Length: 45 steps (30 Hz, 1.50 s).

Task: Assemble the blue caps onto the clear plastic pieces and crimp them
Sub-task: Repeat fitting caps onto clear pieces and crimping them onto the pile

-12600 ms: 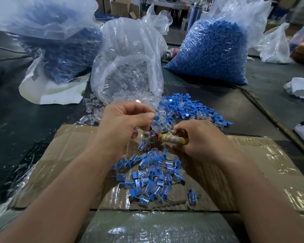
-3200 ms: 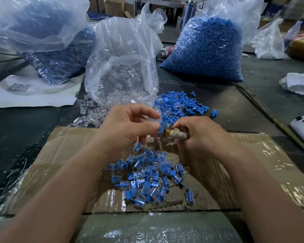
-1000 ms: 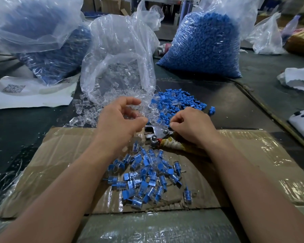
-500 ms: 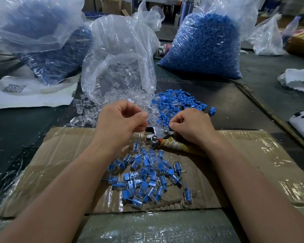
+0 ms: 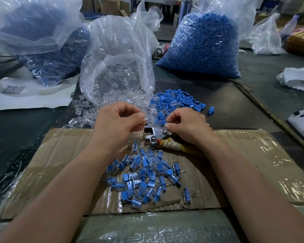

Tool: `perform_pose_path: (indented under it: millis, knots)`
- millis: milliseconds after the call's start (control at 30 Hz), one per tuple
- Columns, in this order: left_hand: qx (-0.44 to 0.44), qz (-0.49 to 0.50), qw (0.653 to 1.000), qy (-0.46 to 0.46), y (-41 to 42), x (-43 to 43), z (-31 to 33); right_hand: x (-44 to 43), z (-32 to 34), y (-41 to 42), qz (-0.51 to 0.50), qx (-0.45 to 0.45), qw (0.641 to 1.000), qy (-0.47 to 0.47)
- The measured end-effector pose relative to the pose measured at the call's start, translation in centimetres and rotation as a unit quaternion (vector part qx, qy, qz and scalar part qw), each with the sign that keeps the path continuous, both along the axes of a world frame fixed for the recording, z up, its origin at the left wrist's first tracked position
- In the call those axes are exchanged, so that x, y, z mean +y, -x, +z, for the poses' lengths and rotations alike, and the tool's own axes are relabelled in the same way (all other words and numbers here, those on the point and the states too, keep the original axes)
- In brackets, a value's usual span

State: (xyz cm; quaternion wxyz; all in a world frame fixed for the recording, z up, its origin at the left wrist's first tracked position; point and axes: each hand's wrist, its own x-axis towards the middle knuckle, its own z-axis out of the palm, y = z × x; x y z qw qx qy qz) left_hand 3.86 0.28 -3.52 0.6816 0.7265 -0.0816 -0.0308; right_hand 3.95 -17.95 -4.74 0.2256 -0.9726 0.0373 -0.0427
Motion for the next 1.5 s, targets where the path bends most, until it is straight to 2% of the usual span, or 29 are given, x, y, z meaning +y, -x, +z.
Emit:
perform_pose_path:
  millis: [100, 167, 300, 367, 767, 867, 1000, 1200, 1500]
  knots:
    - [0.005, -0.001, 1.000, 0.003, -0.1, 0.0, 0.1, 0.3, 0.1, 0.5, 0.016, -0.036, 0.999, -0.029]
    - [0.014, -0.010, 1.000, 0.018, 0.0, 0.0, 0.2, 0.5, 0.6, 0.8, 0.018, -0.093, 0.993, -0.072]
    - [0.006, -0.011, 1.000, 0.029, 0.1, -0.1, 0.2, 1.5, 1.9, 2.3, 0.028, -0.195, 0.955, -0.224]
    - [0.002, -0.009, 1.000, 0.029, 0.1, 0.0, 0.2, 2.5, 2.2, 3.0, 0.047, -0.211, 0.945, -0.246]
    - [-0.015, -0.055, 0.998, 0.007, 0.8, -0.4, 0.8, 4.1, 1.6, 3.5, 0.084, -0.211, 0.953, -0.203]
    - [-0.012, -0.057, 0.998, 0.017, 0.8, -0.2, 1.0, 3.8, 1.7, 3.4, 0.086, -0.206, 0.948, -0.226]
    - [-0.009, -0.080, 0.997, 0.019, 0.8, -0.1, 1.1, 3.6, 1.7, 3.4, 0.097, -0.135, 0.937, -0.309]
    - [0.021, -0.088, 0.994, 0.063, 0.7, 0.0, 1.0, 3.6, 1.9, 3.4, 0.121, -0.161, 0.910, -0.362]
    - [0.070, -0.087, 0.987, 0.114, 0.3, 0.4, 1.0, 3.3, 1.9, 3.7, 0.184, -0.165, 0.903, -0.351]
